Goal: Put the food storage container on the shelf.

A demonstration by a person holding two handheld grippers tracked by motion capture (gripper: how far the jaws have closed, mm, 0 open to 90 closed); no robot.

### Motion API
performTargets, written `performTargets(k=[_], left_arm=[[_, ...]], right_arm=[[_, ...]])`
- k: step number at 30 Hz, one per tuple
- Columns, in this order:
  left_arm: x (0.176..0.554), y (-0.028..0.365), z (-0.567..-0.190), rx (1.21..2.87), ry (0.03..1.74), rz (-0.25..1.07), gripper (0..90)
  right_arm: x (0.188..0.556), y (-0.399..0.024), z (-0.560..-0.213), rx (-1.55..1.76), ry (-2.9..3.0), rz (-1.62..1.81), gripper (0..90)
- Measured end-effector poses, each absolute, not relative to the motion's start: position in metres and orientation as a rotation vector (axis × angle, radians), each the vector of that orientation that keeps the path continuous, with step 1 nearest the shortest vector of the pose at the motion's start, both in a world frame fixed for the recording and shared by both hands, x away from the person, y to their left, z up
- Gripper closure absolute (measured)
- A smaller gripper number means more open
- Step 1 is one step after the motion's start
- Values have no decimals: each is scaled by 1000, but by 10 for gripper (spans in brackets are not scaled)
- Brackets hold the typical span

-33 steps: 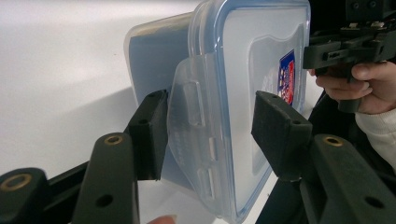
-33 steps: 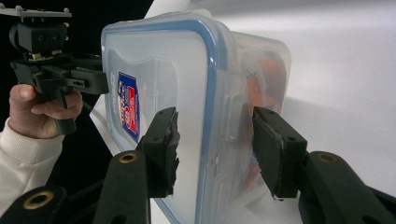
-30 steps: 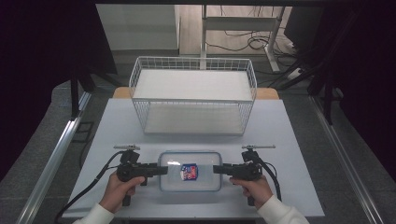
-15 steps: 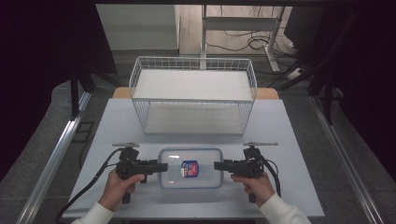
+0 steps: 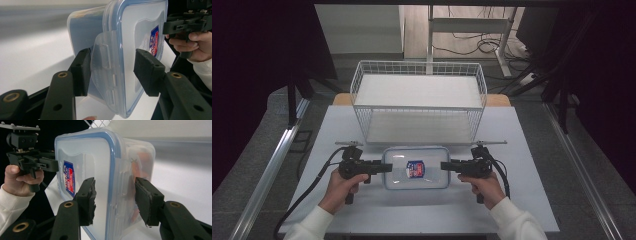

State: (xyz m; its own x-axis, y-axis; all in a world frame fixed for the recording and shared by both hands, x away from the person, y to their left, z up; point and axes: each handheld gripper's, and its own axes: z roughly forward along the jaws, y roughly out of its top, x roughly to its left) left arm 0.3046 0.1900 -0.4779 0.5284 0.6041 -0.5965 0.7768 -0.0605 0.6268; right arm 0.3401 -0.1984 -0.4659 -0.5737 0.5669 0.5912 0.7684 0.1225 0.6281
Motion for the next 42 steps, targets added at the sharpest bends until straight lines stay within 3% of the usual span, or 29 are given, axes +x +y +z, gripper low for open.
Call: performTargets(k=[25,42], left_arm=[[369,194,-479,1746,1119,-211,490],[407,195,-495,1747,1124,-239,489]], right_arm=[[393,-196,-460,-1342,-2212,-1475,517],[426,-195,-475,-1397,-2190,-1496,513]])
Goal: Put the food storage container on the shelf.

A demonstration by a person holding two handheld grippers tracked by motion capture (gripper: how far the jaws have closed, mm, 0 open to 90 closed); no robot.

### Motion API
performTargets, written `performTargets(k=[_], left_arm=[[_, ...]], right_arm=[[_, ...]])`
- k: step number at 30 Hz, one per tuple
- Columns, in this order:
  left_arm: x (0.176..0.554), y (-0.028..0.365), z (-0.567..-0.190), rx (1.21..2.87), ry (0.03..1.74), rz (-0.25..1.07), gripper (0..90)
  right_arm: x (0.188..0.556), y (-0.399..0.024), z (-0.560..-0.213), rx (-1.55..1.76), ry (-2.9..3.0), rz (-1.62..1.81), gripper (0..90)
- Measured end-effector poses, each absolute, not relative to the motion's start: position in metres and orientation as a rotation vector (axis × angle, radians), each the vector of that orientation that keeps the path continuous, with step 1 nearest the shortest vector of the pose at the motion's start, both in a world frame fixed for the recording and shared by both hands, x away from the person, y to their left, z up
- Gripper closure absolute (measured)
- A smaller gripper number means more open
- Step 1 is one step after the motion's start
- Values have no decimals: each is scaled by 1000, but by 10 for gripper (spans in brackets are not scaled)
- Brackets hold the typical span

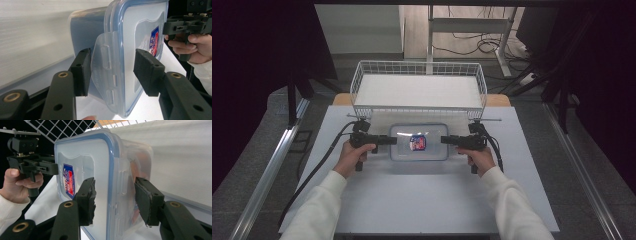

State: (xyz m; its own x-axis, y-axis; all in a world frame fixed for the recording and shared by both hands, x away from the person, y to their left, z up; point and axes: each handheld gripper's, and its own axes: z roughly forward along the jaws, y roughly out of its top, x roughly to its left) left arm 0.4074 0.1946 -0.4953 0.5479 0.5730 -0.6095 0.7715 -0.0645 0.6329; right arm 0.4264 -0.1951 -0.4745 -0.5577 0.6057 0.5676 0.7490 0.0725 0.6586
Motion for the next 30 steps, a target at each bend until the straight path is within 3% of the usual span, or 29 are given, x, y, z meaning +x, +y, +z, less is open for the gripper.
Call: performTargets(k=[30], left_arm=[[424,191,-515,1606,1236,-254,460]], right_arm=[[432,-192,-496,-1631,-2064,-1552,489]])
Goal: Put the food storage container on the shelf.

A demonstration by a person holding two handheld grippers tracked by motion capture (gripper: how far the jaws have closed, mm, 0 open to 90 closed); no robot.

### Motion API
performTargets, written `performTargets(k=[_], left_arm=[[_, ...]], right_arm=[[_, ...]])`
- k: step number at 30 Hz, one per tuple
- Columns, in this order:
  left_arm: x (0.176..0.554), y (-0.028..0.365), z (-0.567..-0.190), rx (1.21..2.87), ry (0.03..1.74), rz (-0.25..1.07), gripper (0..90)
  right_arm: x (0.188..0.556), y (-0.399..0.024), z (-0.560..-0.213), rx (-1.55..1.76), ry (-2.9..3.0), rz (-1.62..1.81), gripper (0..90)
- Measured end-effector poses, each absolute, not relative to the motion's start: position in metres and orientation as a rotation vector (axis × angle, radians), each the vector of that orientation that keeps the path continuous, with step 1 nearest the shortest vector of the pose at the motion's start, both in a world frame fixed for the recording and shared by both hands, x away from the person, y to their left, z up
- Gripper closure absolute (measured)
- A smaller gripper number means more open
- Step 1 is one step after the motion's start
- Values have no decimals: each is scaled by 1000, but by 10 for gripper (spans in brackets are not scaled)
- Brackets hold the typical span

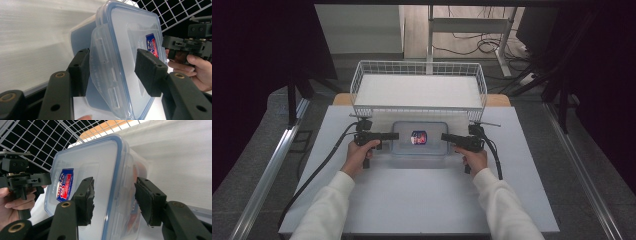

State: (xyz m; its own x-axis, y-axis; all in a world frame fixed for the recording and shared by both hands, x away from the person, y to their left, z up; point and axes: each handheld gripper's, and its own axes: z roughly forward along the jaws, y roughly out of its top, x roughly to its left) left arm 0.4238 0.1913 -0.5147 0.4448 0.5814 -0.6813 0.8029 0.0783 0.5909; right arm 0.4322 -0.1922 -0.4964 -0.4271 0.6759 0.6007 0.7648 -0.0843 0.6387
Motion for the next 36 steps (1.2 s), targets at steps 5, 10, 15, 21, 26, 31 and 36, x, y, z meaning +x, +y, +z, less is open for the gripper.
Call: performTargets(k=[5,10,15,21,26,31,36], left_arm=[[419,191,-514,1625,1237,-215,406],[400,193,-500,1695,1177,-54,352],[369,194,-487,1770,1113,39,324],[331,192,-482,1837,1061,81,300],[303,191,-482,1870,1051,120,296],[280,188,-488,1935,1037,157,294],[263,185,-489,1957,1023,195,294]], right_arm=[[427,-191,-494,-1647,-2100,-1592,459],[411,-192,-481,-1611,-2270,-1605,425],[390,-202,-471,-1545,-2409,-1615,414],[356,-204,-465,-1411,-2580,-1588,392],[333,-203,-466,-1319,-2668,-1559,395],[319,-194,-472,-1253,-2779,-1505,465],[311,-181,-477,-1138,-2817,-1453,646]])
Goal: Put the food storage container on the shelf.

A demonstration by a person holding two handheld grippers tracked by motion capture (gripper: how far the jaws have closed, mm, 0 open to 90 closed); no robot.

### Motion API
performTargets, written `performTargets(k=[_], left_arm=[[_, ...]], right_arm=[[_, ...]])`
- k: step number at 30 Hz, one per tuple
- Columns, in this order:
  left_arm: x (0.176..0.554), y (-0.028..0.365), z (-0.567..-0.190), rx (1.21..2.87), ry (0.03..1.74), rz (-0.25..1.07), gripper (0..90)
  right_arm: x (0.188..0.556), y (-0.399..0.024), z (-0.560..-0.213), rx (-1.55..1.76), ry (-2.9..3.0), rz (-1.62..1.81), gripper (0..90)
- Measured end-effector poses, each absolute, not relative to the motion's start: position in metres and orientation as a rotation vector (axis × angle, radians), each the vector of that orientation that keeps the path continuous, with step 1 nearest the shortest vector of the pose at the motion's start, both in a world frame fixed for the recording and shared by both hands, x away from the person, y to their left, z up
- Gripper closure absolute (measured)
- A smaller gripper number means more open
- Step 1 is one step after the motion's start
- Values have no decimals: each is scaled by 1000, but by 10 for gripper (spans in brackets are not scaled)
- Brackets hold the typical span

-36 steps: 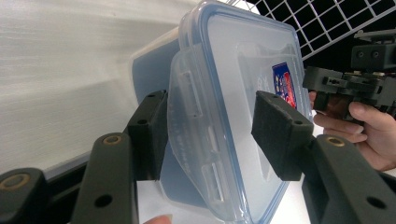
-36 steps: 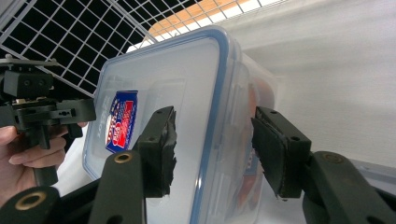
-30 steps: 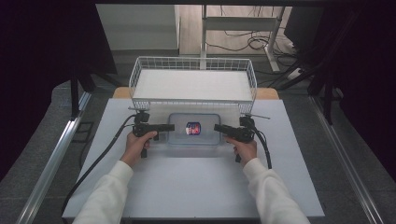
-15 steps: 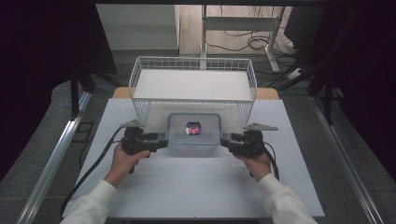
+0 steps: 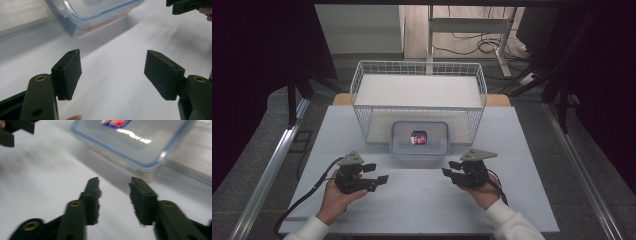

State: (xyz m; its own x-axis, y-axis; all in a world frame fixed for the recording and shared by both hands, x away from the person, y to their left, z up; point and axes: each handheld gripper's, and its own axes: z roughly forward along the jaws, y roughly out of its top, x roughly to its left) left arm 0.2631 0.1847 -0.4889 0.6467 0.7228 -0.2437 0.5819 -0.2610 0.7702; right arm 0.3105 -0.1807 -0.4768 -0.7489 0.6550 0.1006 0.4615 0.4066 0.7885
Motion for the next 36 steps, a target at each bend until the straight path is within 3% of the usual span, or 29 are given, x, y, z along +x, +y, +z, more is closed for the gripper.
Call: performTargets(k=[5,8,21,36], left_arm=[[253,182,-491,1998,1010,219,289],[250,180,-492,2015,1006,227,281],[239,180,-491,2024,1019,251,256],[241,192,-494,1987,1077,224,225]], right_arm=[[308,-166,-481,921,2476,1188,823],[311,-155,-486,901,2507,1157,874],[332,-105,-500,875,2540,1086,886],[356,-84,-517,941,2503,995,887]])
